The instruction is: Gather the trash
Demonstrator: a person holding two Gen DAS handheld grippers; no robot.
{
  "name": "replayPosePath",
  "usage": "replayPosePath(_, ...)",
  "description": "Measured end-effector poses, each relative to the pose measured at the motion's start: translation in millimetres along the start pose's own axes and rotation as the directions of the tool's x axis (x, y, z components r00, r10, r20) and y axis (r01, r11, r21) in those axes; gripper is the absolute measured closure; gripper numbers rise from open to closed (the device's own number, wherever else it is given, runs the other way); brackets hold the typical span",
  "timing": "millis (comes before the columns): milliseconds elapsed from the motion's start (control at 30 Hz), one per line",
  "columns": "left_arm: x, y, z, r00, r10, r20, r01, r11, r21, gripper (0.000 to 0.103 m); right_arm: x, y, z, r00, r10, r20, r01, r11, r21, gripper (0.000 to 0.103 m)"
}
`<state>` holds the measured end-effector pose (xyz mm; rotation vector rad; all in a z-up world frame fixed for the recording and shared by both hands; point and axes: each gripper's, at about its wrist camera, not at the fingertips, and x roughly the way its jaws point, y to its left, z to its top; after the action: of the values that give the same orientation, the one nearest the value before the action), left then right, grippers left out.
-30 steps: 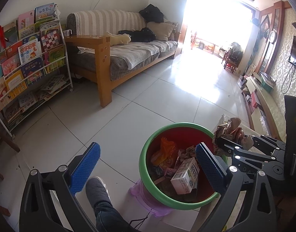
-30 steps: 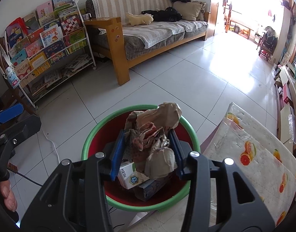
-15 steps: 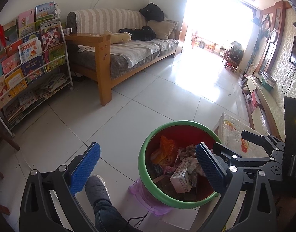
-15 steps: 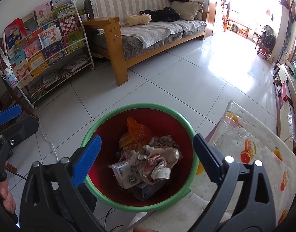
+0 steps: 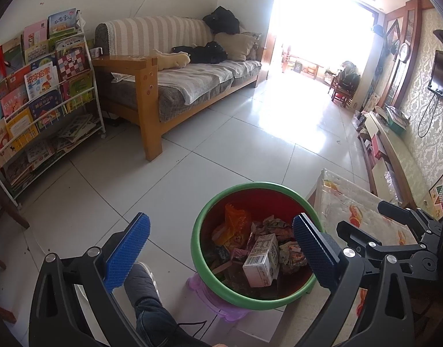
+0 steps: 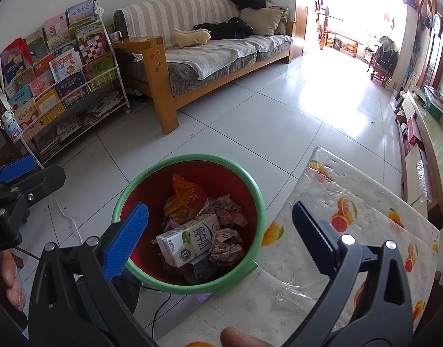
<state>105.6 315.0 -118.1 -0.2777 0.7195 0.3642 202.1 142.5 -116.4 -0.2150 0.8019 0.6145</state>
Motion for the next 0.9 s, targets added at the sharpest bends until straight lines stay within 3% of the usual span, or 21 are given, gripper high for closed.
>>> replayPosePath(300,-44.4,-76.4,-5.3,0.992,-0.121,0.047,0.117,0.99,0.085,0.008,-92.1,-68.6,-37.3,0.989,-0.123,0.086,0.113,0.987,0.119,0.005)
replayPosePath(567,-91.0,-159.2,-13.5,0.973,-0.197,0.121,0.17,0.965,0.197,0.008,-178.2,-121.4,-61.4,0.945,-0.268,0.189,0.227,0.951,0.21,0.005)
replayPosePath(900,-143.2,-240.9,-45.7,0.934,-0.305,0.188,0.231,0.913,0.335,0.008,-247.7,-160.3,-108.9,0.895,-0.388,0.221,0.317,0.901,0.297,0.005)
